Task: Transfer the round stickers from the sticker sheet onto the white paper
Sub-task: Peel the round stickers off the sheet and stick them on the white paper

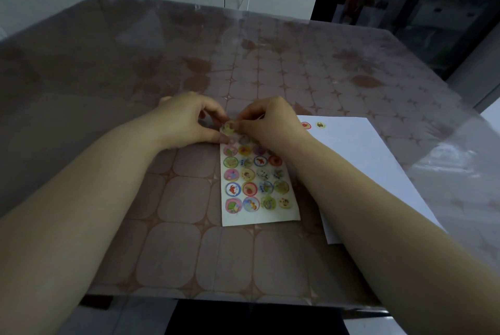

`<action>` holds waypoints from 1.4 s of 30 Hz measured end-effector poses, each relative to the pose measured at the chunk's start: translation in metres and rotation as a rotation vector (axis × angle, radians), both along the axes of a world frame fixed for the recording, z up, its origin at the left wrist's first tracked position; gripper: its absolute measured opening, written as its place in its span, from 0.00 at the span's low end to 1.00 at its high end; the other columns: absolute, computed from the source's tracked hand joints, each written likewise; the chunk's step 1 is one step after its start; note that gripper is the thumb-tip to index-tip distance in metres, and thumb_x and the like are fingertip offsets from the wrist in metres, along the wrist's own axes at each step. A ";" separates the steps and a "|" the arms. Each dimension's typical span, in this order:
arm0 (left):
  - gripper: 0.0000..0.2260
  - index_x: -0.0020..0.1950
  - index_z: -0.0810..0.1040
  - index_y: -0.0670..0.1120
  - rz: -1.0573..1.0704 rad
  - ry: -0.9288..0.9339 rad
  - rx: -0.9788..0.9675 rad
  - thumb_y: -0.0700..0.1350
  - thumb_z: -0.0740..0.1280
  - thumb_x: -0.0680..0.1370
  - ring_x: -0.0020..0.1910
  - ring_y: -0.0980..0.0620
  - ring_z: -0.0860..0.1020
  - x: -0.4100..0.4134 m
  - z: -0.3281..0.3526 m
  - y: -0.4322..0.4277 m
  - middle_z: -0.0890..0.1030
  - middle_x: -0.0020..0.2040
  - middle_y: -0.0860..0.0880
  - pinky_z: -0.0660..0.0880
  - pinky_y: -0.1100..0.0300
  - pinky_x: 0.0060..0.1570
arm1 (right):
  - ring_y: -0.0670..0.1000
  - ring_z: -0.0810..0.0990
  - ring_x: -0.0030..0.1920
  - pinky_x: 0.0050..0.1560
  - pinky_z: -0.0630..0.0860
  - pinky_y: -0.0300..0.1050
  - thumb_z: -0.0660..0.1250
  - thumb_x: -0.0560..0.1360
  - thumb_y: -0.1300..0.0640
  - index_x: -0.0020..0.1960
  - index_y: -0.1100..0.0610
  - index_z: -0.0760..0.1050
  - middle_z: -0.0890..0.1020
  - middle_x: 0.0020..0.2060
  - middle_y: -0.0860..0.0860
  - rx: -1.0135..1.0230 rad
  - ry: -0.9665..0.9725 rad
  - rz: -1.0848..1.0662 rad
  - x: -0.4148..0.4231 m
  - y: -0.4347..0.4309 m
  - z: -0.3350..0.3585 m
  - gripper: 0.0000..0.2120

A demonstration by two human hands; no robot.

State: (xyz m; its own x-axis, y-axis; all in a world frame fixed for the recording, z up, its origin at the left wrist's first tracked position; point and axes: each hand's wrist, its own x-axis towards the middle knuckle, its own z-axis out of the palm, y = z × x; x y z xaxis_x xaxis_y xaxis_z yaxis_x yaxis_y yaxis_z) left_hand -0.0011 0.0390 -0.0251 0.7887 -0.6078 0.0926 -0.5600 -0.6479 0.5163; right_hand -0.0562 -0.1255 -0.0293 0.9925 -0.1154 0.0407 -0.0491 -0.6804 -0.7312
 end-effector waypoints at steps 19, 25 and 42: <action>0.17 0.57 0.74 0.63 -0.044 -0.194 0.071 0.62 0.66 0.70 0.52 0.57 0.70 0.003 -0.013 -0.001 0.75 0.51 0.56 0.56 0.55 0.55 | 0.47 0.76 0.36 0.41 0.73 0.40 0.71 0.71 0.52 0.43 0.55 0.81 0.81 0.40 0.52 -0.063 0.169 -0.359 -0.052 -0.148 0.019 0.07; 0.22 0.58 0.74 0.63 -0.050 -0.219 0.088 0.65 0.61 0.67 0.52 0.58 0.69 0.003 -0.014 -0.003 0.75 0.50 0.56 0.55 0.57 0.54 | 0.45 0.74 0.35 0.36 0.70 0.37 0.70 0.71 0.52 0.45 0.57 0.81 0.81 0.40 0.53 -0.064 0.088 -0.345 -0.044 -0.139 0.012 0.09; 0.29 0.56 0.73 0.65 -0.050 -0.210 0.071 0.72 0.53 0.59 0.52 0.58 0.70 0.001 -0.013 -0.006 0.75 0.49 0.57 0.54 0.57 0.55 | 0.49 0.71 0.37 0.39 0.67 0.42 0.74 0.68 0.50 0.47 0.58 0.74 0.75 0.43 0.51 -0.116 0.138 -0.432 -0.035 -0.138 0.010 0.15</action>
State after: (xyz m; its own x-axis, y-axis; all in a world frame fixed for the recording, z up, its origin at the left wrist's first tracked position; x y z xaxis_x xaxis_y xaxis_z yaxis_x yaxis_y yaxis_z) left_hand -0.0003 0.0332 -0.0386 0.7256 -0.6564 0.2067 -0.6824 -0.6476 0.3391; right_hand -0.0915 -0.2631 -0.0189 0.8516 -0.5217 -0.0510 -0.4373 -0.6534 -0.6179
